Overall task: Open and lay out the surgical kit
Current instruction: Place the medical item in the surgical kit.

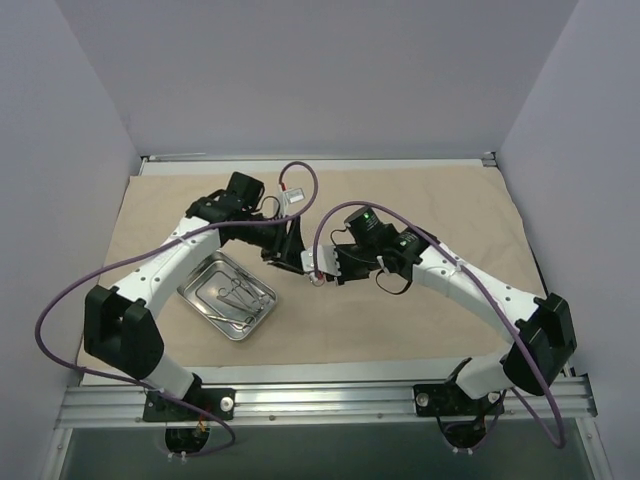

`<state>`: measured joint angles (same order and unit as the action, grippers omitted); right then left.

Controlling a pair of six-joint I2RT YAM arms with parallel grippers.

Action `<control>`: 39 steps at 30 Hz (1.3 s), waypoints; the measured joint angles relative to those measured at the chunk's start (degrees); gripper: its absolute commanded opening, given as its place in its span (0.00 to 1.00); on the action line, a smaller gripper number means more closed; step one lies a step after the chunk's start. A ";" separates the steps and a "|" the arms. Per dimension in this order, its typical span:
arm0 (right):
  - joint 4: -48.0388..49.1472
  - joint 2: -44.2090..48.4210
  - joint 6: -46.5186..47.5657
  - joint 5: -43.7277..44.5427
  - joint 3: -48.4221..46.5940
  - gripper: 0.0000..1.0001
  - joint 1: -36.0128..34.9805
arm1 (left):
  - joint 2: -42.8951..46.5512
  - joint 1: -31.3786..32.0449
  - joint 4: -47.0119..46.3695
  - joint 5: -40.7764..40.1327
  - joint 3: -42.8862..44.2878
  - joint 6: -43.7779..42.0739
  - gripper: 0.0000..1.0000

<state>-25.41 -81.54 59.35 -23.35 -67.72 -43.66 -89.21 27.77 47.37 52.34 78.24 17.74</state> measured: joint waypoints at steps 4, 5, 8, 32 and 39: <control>1.86 1.79 -3.02 -1.22 2.97 0.00 4.04 | 2.51 -6.75 -0.39 -4.76 0.00 1.70 0.59; 3.04 2.25 -4.39 -1.51 3.87 0.00 5.44 | 3.52 -8.85 -0.13 -7.32 -0.02 2.19 0.60; 8.63 2.82 -11.08 -1.55 7.34 0.00 10.36 | 7.34 -15.72 1.44 -15.69 0.02 2.91 0.60; 15.37 -41.51 -33.14 17.00 -29.53 0.00 34.47 | 10.25 -16.83 7.23 -27.08 -2.71 2.34 0.57; 10.64 -46.86 -24.50 17.18 -33.14 0.00 37.24 | 7.96 -15.41 7.28 -27.10 -3.39 1.27 0.57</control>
<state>-14.76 -128.40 34.85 -6.17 -100.86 -6.42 -81.25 12.36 54.65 25.23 74.85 19.00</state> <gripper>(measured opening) 0.121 0.573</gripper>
